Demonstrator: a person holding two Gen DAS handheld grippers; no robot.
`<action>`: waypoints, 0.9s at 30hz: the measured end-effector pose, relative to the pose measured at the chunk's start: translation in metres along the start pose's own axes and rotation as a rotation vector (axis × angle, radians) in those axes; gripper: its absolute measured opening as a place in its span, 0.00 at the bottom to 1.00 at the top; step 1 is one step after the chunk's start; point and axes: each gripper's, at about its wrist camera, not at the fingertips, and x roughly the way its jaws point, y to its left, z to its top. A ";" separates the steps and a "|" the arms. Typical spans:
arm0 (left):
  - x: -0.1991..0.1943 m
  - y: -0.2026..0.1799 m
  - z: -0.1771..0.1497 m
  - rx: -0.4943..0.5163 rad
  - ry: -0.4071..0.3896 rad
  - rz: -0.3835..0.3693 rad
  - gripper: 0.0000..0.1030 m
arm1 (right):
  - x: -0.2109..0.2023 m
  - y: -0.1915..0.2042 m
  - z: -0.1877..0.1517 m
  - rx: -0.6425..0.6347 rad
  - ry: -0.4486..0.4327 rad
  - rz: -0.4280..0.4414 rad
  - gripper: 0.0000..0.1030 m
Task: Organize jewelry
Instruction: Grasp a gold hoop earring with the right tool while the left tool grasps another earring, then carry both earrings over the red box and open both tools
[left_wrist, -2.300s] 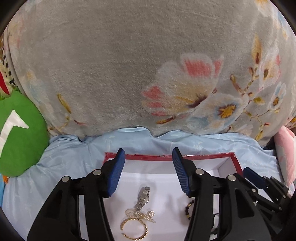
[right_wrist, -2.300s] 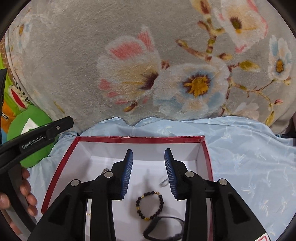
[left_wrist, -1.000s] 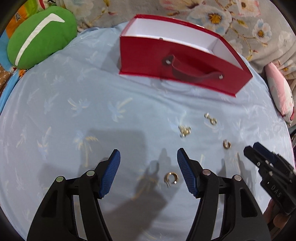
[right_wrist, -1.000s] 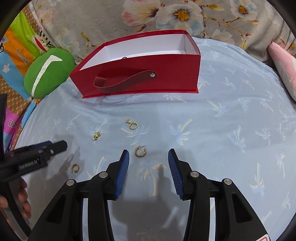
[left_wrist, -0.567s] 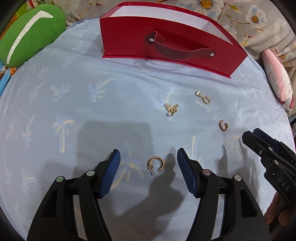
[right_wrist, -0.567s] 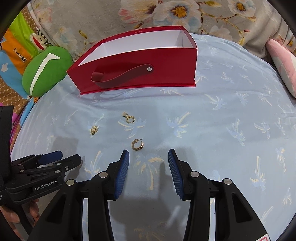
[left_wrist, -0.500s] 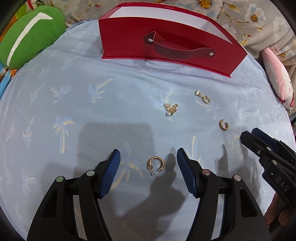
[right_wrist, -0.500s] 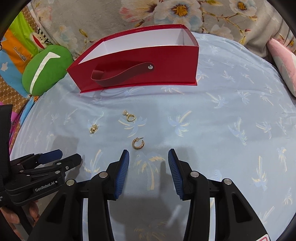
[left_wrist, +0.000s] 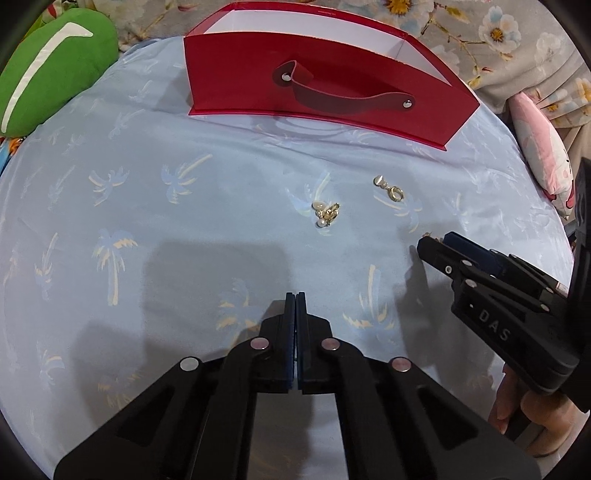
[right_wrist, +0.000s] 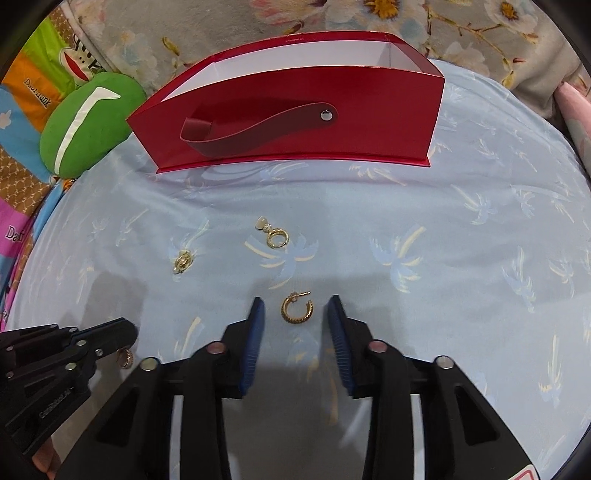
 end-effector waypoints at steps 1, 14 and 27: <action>-0.001 0.000 0.000 0.000 -0.003 -0.001 0.00 | 0.000 0.000 0.000 -0.007 -0.002 -0.011 0.22; -0.025 0.014 0.017 -0.042 -0.065 -0.007 0.00 | -0.029 -0.005 0.005 0.020 -0.067 0.025 0.15; -0.095 0.027 0.084 -0.049 -0.294 0.009 0.00 | -0.120 -0.007 0.071 0.007 -0.323 0.059 0.15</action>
